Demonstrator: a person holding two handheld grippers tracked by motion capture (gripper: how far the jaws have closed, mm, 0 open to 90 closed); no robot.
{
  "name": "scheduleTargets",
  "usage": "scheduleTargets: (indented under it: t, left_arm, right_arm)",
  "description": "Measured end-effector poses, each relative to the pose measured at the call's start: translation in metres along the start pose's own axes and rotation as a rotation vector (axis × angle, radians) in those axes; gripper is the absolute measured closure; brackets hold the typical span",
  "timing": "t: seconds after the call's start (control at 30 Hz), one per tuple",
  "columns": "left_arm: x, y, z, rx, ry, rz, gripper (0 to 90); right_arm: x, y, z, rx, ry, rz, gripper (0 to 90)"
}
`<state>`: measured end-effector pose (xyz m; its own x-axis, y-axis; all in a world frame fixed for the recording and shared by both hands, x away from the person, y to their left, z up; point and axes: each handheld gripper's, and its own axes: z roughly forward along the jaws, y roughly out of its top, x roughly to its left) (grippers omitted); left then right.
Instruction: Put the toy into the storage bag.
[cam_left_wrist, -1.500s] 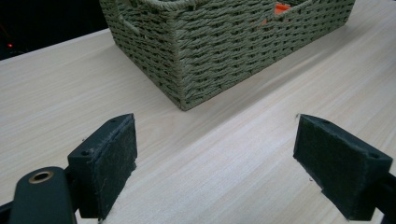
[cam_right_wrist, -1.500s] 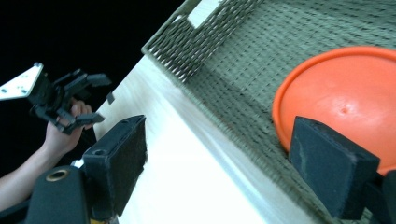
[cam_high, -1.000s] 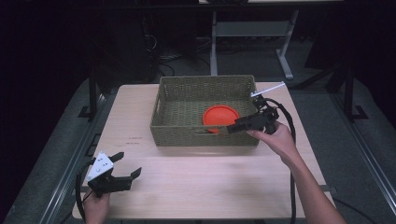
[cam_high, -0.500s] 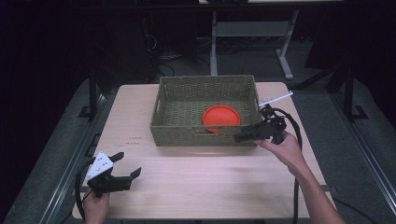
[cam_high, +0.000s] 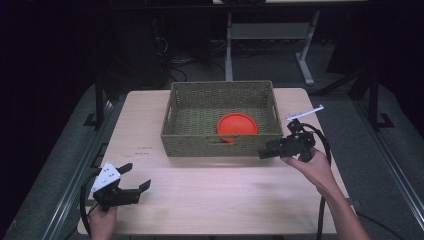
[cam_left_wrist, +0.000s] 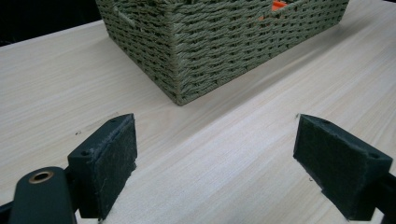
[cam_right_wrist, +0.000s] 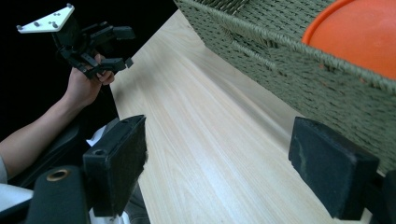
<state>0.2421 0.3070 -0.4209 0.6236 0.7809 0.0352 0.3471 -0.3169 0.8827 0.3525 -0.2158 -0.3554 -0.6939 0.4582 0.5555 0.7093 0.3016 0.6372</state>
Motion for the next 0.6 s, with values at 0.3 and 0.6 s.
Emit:
scheduleTargets:
  t: [0.3,0.6]
  left_arm:
    - [0.0,0.0,0.0,0.001,-0.001,-0.003,12.9]
    - [0.0,0.0,0.0,0.004,0.0,-0.001,12.9]
  right_arm:
    - [-0.006,-0.016,-0.007,0.003,-0.034,0.009,18.9]
    - [-0.017,-0.04,-0.016,-0.012,-0.056,0.04,19.1]
